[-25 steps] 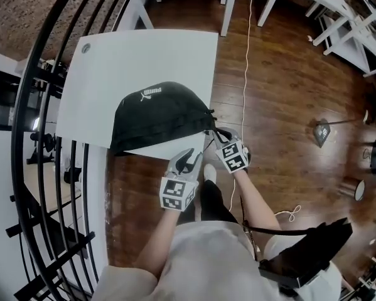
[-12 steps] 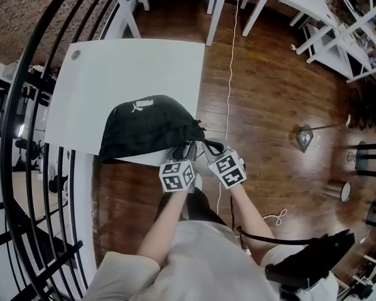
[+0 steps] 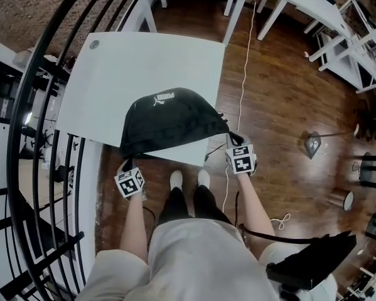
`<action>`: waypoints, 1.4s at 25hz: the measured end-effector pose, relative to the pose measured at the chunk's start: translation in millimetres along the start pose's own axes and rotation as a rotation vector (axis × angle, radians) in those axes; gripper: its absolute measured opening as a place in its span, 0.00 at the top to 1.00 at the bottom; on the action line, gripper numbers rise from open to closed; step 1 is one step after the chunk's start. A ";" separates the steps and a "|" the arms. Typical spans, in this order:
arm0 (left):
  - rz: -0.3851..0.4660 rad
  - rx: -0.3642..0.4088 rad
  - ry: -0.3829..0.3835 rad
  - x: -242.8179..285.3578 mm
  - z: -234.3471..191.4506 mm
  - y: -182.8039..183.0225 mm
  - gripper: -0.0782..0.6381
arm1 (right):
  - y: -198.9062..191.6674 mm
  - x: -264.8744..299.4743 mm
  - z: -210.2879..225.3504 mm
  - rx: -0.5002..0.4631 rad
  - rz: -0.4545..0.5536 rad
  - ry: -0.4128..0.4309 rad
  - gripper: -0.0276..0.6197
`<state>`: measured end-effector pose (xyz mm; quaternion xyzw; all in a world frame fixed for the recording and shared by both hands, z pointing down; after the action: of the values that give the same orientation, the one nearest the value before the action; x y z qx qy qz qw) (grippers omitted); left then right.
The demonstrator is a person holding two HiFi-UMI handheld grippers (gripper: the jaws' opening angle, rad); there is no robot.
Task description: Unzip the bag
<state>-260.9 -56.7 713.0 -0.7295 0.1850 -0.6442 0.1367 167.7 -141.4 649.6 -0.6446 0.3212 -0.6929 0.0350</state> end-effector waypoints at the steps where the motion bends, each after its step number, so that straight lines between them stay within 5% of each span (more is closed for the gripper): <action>1: -0.013 -0.016 -0.005 -13.6 -24.2 3.9 0.83 | -2.4 5.4 -0.9 0.011 -0.004 -0.005 0.96; 3: -0.011 0.045 -0.004 -42.8 -43.5 14.6 0.78 | -9.9 12.3 -3.8 0.039 -0.009 -0.003 0.96; 5: 0.029 0.093 0.044 -68.4 -51.5 21.8 0.86 | -18.3 10.3 -8.0 0.059 -0.017 -0.015 0.96; 9: 0.142 0.052 -0.029 -109.0 -41.4 30.9 0.76 | -18.3 -22.3 -19.4 0.100 0.015 -0.052 0.95; 12: 0.326 0.129 -0.161 -145.3 -0.1 51.7 0.82 | 5.0 -68.4 -49.8 0.149 0.194 0.031 0.97; 16: 0.578 0.281 -0.344 -203.9 67.4 80.1 0.87 | 43.6 -146.6 -108.3 0.071 0.463 0.068 0.97; 21: 0.750 0.369 -0.369 -263.3 108.5 95.8 0.87 | 68.9 -222.5 -150.0 -0.008 0.643 0.043 0.97; 35: 0.864 0.348 -0.418 -304.4 132.1 118.0 0.87 | 90.7 -266.1 -145.4 -0.020 0.751 0.042 0.97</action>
<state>-172.1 -31.6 373.1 -0.6662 0.3284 -0.3902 0.5441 45.8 -31.8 378.9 -0.4679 0.5426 -0.6416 0.2737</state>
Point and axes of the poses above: the fingertips, and each gripper's own axes: x forward along the fingers, z to its right, y out of its top, the point moved 7 cm from there along -x, backward along the fingers, and after that the axes turned 13 degrees about -z, right-handed, at the moved point
